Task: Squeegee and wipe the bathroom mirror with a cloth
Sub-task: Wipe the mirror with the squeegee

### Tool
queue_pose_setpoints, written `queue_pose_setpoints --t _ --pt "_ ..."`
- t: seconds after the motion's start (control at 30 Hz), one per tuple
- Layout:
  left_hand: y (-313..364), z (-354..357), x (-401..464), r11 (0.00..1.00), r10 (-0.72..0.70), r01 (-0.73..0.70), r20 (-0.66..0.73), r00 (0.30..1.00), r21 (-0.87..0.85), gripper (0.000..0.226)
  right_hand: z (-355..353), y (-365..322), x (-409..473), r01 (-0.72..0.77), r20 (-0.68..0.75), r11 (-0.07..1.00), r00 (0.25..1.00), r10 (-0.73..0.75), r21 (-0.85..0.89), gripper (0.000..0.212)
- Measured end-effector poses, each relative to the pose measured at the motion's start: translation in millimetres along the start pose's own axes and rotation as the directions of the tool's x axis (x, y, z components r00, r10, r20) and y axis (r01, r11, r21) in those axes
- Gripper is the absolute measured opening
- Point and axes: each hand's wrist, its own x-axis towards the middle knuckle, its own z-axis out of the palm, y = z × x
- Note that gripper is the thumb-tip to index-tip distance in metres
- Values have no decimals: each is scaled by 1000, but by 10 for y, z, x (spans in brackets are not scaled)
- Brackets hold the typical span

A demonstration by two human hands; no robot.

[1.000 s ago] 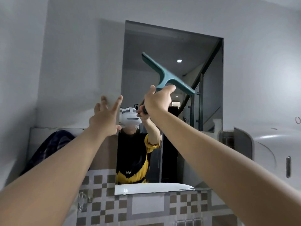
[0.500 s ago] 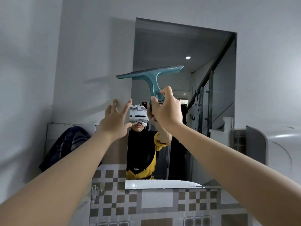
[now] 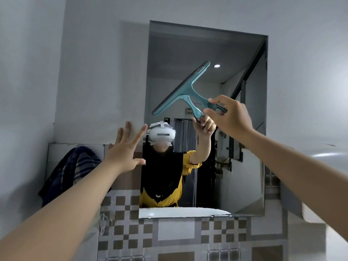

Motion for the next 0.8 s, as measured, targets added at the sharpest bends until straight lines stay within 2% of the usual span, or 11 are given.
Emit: queue_pose_setpoints --t 0.27,0.53,0.67,0.8 --pt "53 -5 13 998 -50 50 27 998 33 115 -492 598 -39 -13 -15 1000 1000 13 -25 34" --pt "71 13 15 997 -72 72 11 997 21 118 -834 1132 -232 -187 -99 982 977 187 5 24" --pt "46 32 24 996 -81 81 -9 997 36 120 -824 1187 -403 -254 -116 967 960 255 21 21" --pt "54 32 34 996 -72 73 -20 997 52 120 -662 1029 -586 -299 -73 953 951 301 40 19"
